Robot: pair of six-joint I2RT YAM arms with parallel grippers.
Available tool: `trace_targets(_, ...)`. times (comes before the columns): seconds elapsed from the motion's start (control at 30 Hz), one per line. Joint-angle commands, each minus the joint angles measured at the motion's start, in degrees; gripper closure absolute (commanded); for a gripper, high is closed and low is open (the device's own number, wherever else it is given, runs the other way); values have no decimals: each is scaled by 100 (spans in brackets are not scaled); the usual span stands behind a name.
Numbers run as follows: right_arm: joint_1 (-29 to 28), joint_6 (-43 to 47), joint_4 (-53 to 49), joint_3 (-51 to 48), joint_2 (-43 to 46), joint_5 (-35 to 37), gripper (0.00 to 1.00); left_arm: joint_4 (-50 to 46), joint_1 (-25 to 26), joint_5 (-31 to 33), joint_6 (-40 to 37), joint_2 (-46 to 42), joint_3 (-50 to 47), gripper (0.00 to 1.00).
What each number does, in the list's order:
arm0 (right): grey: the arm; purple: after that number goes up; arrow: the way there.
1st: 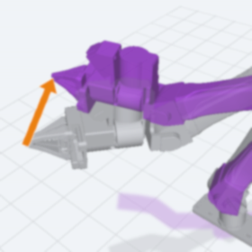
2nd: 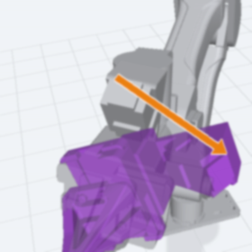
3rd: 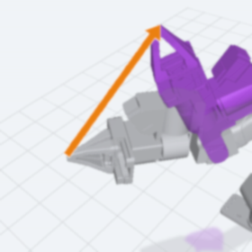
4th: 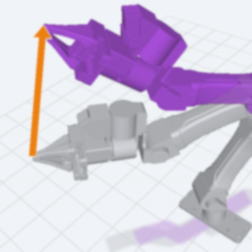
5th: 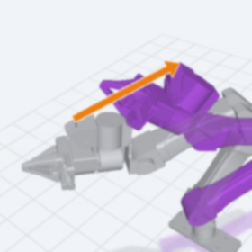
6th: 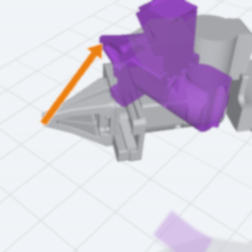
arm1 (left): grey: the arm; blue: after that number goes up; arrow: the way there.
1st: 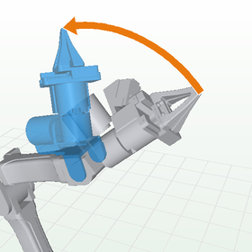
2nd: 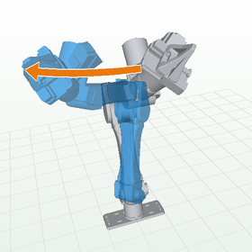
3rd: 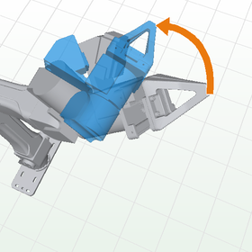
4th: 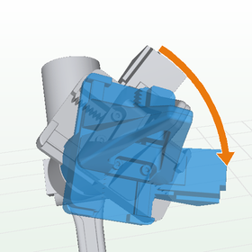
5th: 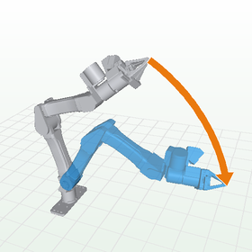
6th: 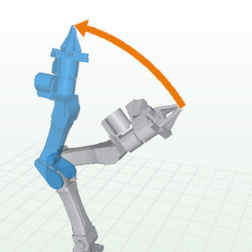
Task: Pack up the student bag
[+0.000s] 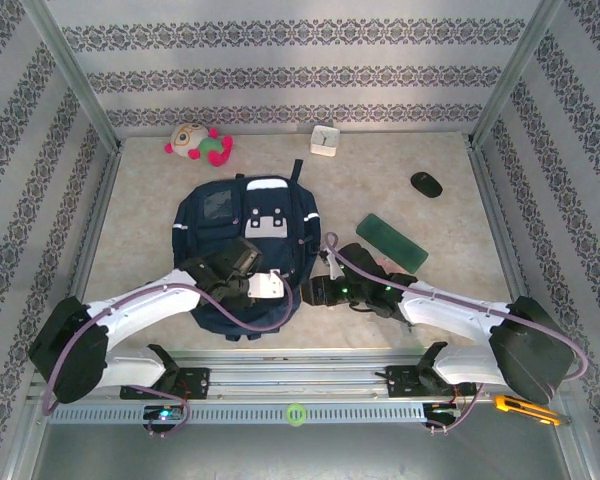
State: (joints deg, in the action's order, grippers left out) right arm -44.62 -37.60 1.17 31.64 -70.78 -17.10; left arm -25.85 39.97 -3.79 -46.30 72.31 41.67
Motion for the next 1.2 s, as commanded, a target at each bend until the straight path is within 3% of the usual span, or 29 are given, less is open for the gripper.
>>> trace_targets(0.0,250,67,208,-158,422,269,47,596,-133,-85,386,-739,-50,100)
trace_targets(0.2,499,504,-51,-35,929,-174,46,669,-528,-720,1061,-1848,75,100)
trace_targets(0.37,634,1557,-8,-33,1347,294,42,363,-635,-927,958,-2048,496,100)
trace_targets(0.43,881,2009,154,-87,1414,131,38,269,-691,-952,814,-2052,617,100)
trace_targets(0.6,1633,3277,304,64,963,-543,38,244,-937,-985,604,-2107,717,100)
trace_targets(0.7,1610,3848,88,411,705,-899,40,304,-1071,-976,612,-2147,793,100)
trace_targets(0.77,1312,3953,89,541,779,-955,40,287,-1075,-942,627,-2102,847,100)
trace_targets(0.97,-751,5236,536,410,1444,279,39,230,-1076,-1032,920,-1788,970,100)
trace_targets(1.17,-1914,5711,1216,521,771,756,42,326,-1078,-1245,1166,-1541,1207,100)
